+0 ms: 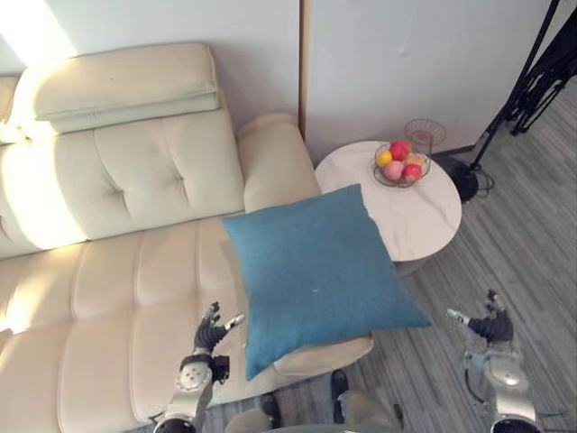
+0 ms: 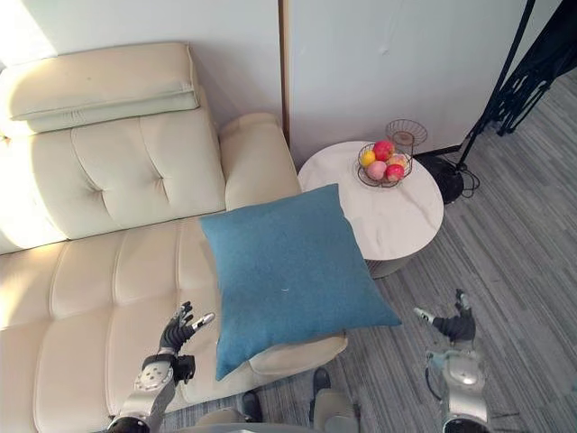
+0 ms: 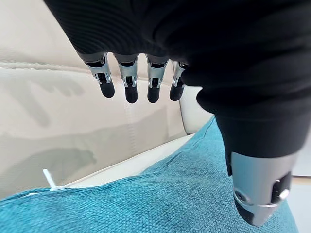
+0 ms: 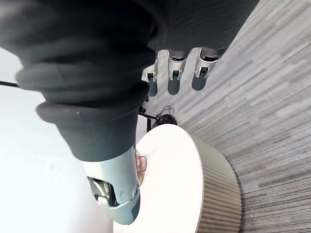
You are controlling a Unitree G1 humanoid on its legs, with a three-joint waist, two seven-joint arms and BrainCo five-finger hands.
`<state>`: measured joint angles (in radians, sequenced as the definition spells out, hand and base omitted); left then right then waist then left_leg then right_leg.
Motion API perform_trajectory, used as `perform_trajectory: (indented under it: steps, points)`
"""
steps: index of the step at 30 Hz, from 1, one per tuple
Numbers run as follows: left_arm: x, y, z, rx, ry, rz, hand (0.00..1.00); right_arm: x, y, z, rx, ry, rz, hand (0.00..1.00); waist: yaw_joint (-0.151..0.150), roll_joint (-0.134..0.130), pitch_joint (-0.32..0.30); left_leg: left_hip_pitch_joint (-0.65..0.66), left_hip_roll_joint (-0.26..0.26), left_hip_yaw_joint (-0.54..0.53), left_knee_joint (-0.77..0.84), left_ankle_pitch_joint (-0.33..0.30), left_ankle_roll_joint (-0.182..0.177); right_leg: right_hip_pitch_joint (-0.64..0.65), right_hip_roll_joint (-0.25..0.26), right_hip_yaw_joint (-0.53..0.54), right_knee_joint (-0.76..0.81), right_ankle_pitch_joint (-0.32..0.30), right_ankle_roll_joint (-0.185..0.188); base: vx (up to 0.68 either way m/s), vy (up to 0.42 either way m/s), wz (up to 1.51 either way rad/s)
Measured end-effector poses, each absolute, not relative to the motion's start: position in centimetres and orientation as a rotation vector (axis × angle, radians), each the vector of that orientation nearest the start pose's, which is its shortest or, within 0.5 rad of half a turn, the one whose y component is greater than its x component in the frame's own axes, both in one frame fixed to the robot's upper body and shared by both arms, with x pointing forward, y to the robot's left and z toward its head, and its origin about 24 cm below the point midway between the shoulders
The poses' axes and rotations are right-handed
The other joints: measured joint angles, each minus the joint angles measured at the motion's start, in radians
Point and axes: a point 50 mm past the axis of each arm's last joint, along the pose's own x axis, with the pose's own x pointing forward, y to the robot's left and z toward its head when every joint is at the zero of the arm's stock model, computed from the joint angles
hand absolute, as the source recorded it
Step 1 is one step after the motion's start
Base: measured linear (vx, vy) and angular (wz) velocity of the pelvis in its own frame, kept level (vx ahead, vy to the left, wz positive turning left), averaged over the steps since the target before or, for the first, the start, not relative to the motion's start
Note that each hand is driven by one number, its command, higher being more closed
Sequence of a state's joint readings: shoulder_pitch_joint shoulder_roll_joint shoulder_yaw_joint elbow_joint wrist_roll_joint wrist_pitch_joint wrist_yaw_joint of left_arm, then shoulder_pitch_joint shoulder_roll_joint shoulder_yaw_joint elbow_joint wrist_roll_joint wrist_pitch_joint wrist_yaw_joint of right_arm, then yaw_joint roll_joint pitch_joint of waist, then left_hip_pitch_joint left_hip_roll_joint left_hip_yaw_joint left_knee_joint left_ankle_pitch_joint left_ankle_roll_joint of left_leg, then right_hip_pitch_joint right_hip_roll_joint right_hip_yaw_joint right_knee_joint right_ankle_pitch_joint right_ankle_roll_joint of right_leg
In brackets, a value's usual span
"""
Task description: Pick up cushions and gather them together orderly.
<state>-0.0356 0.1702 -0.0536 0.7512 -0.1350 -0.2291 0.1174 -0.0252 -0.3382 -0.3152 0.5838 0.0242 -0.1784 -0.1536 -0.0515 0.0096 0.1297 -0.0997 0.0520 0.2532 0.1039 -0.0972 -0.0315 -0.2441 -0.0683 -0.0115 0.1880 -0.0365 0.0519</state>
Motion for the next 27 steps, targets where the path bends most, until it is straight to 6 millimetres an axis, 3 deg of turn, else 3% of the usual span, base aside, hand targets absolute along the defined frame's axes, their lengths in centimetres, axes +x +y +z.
perform_trajectory:
  steps: [7, 11, 12, 13, 17, 20, 27]
  points:
    - [26.4, 16.8, -5.0, 0.081, 0.320, 0.075, 0.00, 29.2, -27.1, 1.4, -0.276, 0.159, -0.320, 0.00, 0.010, 0.022, 0.086, -0.111, -0.019, -0.009, -0.037, 0.074, 0.001, -0.104, -0.017, -0.013, -0.033, 0.071, -0.006, -0.08, 0.018, 0.09]
    - [29.9, 14.6, -2.1, 0.045, 0.225, 0.046, 0.00, 33.1, -24.7, 4.5, -0.232, 0.070, -0.255, 0.00, 0.012, 0.023, 0.134, -0.173, -0.023, -0.020, -0.034, 0.099, 0.015, -0.149, -0.021, -0.017, -0.057, 0.115, -0.008, -0.13, 0.009, 0.08]
    - [30.4, 14.3, -1.6, 0.041, 0.210, 0.042, 1.00, 33.6, -24.5, 5.0, -0.230, 0.058, -0.249, 0.00, 0.011, 0.023, 0.145, -0.179, -0.025, -0.022, -0.034, 0.105, 0.018, -0.153, -0.022, -0.017, -0.058, 0.122, -0.008, -0.16, 0.006, 0.07]
    - [31.4, 13.8, -0.7, 0.038, 0.185, 0.034, 1.00, 34.4, -24.0, 6.0, -0.232, 0.037, -0.236, 1.00, 0.011, 0.023, 0.163, -0.192, -0.029, -0.025, -0.035, 0.114, 0.021, -0.165, -0.024, -0.015, -0.064, 0.134, -0.007, -0.16, -0.001, 0.05]
    - [34.2, 12.7, 2.4, 0.011, 0.111, 0.047, 1.00, 36.9, -21.9, 8.7, -0.256, -0.019, -0.193, 1.00, 0.011, 0.027, 0.213, -0.214, -0.034, -0.032, -0.058, 0.145, 0.021, -0.183, -0.026, -0.015, -0.088, 0.172, -0.013, -0.15, -0.020, 0.06]
    - [35.1, 12.8, 3.9, -0.012, 0.069, 0.079, 1.00, 37.6, -21.0, 9.9, -0.265, -0.055, -0.170, 1.00, 0.013, 0.025, 0.222, -0.222, -0.032, -0.033, -0.069, 0.161, 0.014, -0.194, -0.023, -0.015, -0.091, 0.181, -0.019, -0.09, -0.040, 0.03]
    - [35.2, 13.2, 6.7, -0.029, -0.064, 0.077, 1.00, 36.6, -19.5, 10.9, -0.252, -0.151, -0.119, 1.00, 0.012, 0.026, 0.222, -0.232, -0.017, -0.034, -0.065, 0.167, 0.006, -0.193, -0.011, -0.021, -0.108, 0.196, -0.028, 0.01, -0.035, -0.01]
